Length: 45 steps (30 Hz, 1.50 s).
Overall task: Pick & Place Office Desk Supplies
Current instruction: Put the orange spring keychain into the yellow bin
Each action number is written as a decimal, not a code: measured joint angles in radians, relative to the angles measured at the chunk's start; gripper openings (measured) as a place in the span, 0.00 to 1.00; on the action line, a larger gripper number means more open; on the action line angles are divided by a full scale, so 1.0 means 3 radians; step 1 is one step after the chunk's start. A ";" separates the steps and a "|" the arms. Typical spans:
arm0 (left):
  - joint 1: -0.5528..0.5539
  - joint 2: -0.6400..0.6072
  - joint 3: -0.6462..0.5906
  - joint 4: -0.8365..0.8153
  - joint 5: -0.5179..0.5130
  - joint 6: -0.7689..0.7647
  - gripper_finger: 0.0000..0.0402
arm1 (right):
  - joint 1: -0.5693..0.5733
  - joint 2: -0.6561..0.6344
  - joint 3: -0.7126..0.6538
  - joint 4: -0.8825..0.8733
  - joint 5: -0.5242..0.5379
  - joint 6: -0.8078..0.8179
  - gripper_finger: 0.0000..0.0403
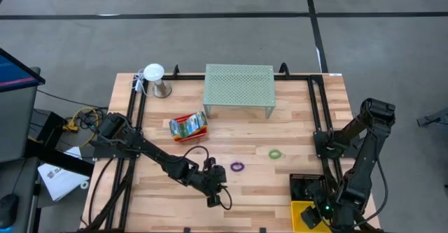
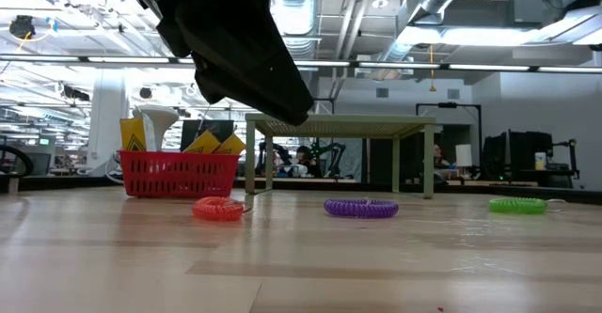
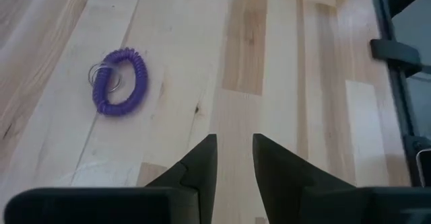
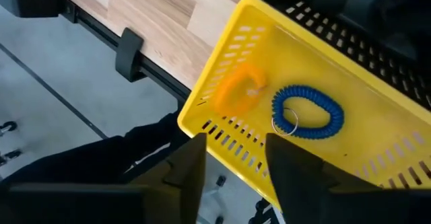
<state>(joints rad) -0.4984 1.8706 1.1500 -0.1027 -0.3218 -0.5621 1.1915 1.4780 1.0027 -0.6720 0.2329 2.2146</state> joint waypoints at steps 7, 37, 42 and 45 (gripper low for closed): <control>0.0000 0.0000 0.0000 -0.0858 -0.0044 -0.0333 0.22 | -0.0039 0.0000 0.0000 -0.0007 0.0000 -0.0030 0.44; 0.0058 -0.0004 -0.0549 -0.0178 -0.0047 -0.0432 0.22 | -0.0092 -0.0003 0.0000 -0.0028 0.0010 -0.0051 0.45; 0.0058 -0.0001 -0.0552 -0.0171 0.0009 -0.0357 0.22 | -0.0093 -0.0003 0.0000 -0.0016 0.0010 -0.0052 0.45; 0.0057 0.0006 -0.0552 -0.0168 0.0065 -0.0332 0.22 | -0.0098 -0.0003 0.0000 -0.0016 0.0010 -0.0052 0.45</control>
<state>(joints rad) -0.4812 1.8723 0.9844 -0.1532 -0.3024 -0.6618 1.1622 1.4773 1.0027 -0.6769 0.2359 2.1990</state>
